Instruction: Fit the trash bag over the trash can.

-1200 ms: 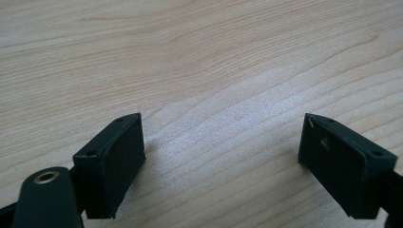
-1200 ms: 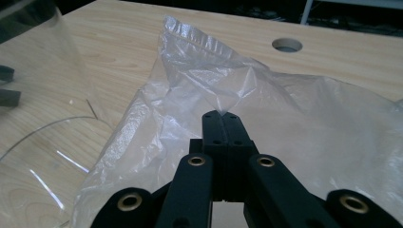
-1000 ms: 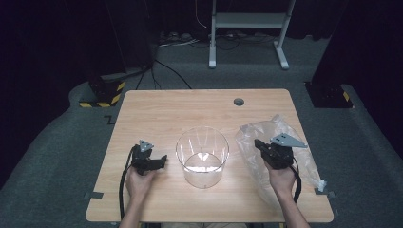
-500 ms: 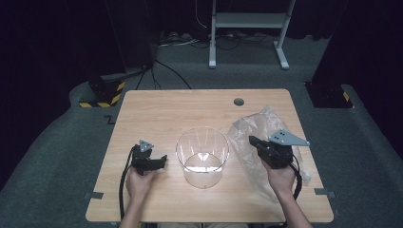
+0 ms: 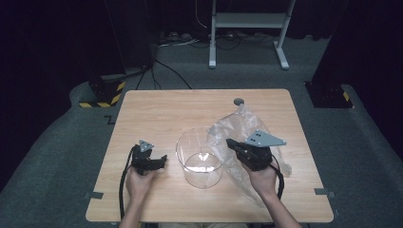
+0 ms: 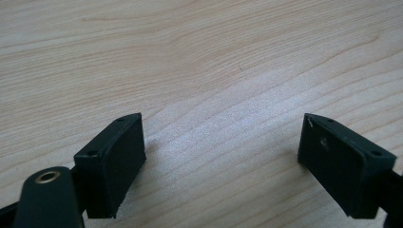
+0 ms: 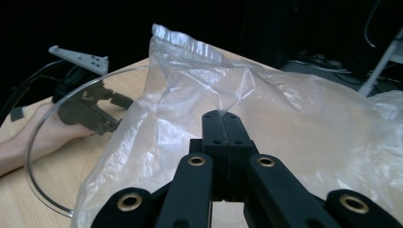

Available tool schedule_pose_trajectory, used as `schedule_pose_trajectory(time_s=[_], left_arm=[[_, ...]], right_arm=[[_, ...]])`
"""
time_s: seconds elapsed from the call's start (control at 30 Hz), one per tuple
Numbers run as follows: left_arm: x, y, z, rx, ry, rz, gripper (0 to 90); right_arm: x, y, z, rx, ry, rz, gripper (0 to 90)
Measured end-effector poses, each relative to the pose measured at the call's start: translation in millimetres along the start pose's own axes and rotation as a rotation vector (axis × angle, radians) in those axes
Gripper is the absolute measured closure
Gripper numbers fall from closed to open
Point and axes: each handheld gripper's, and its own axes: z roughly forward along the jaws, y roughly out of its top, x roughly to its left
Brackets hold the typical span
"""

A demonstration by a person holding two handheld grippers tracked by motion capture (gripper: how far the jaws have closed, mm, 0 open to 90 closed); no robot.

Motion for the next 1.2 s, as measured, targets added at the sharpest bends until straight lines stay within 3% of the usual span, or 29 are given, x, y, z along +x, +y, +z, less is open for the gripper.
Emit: schedule_pose_trajectory(time_s=[0.17, 0.37, 0.67, 0.77, 0.97, 1.2], left_arm=[[0.0, 0.0, 0.0, 0.0, -0.001, -0.002, 16.1], [0.1, 0.0, 0.0, -0.001, 0.0, -0.001, 16.2], [-0.8, 0.0, 0.0, 0.0, 0.009, -0.004, 16.1], [-0.9, 0.1, 0.0, 0.0, 0.01, -0.009, 16.0], [-6.7, 2.3, 2.1, 0.005, 0.056, -0.05, 15.5], [-6.4, 2.1, -0.7, 0.006, 0.05, -0.058, 20.8]], right_arm=[[13.9, 1.0, 15.4, 0.014, 0.024, -0.04, 90.0], [19.4, -1.7, 29.8, 0.044, 0.055, -0.029, 90.0], [27.1, -8.4, 42.2, 0.06, 0.059, -0.043, 90.0], [27.6, -10.2, 45.7, 0.078, 0.061, -0.039, 90.0], [27.2, -11.2, 48.0, 0.083, 0.069, -0.022, 90.0], [24.3, -13.3, 48.8, 0.087, 0.089, 0.002, 88.5]])
